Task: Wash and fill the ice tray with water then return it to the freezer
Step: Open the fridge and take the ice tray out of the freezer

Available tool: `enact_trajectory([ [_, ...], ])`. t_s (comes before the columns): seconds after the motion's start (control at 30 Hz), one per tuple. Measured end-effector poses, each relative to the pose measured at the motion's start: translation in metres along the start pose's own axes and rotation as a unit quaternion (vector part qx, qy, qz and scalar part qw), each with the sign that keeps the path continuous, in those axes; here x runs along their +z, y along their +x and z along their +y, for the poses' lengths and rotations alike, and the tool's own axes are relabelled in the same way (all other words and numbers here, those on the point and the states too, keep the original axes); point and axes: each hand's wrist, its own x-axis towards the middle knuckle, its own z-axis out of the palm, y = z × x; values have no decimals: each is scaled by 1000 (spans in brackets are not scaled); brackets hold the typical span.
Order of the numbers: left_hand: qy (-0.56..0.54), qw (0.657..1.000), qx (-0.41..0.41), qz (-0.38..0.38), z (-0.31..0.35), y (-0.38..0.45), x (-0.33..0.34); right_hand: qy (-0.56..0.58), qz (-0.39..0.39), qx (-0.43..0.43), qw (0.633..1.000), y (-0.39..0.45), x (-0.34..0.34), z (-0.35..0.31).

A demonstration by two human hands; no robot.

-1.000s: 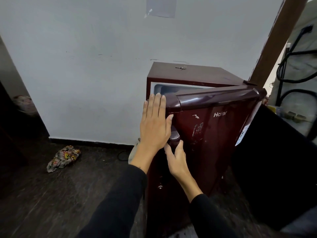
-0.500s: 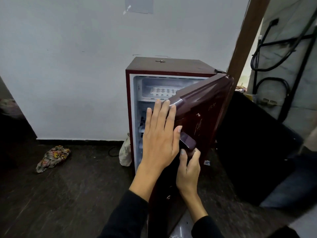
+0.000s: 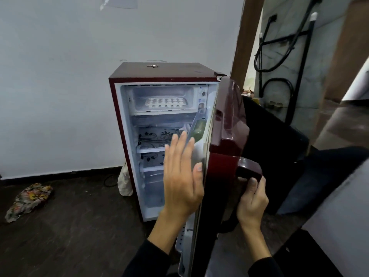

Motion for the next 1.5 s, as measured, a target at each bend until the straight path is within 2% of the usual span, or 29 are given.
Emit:
enact_trajectory([
  [0.13,9,997,-43,-56,-31,-10,13,-13,32,58,998,12,-27,9],
  [0.2,16,994,-60,-90,-45,-13,19,-15,86,133,987,19,-40,13],
  [0.27,29,990,-63,-119,-56,-14,25,-13,183,157,970,24,-47,0],
  [0.33,36,987,-51,-148,-62,-15,32,-9,290,94,952,24,-47,-29],
  [0.4,33,983,-36,-177,-64,-14,42,-30,335,-25,941,20,-42,-62],
  [0.5,23,974,-9,-223,-65,-7,62,-88,269,-195,939,12,-23,-90],
  [0.57,24,967,24,-252,-63,0,77,-145,171,-243,944,9,-2,-92],
  [0.6,23,963,44,-265,-62,4,85,-199,109,-240,944,7,9,-85],
  [0.67,24,952,84,-294,-61,11,100,-339,8,-194,921,5,27,-60],
  [0.73,33,938,123,-321,-62,15,114,-464,-47,-126,875,5,36,-34],
  [0.8,36,924,159,-345,-63,17,127,-542,-78,-82,833,7,38,-16],
  [0.9,34,910,203,-360,-63,16,147,-592,-78,-58,800,15,34,-2],
  [1.07,17,905,225,-360,-55,12,173,-654,-69,-34,753,27,19,15],
  [1.2,8,909,226,-350,-43,7,192,-668,-72,-10,741,37,3,25],
  [1.5,7,913,221,-343,-11,3,227,-664,-48,-6,746,66,-30,47],
])
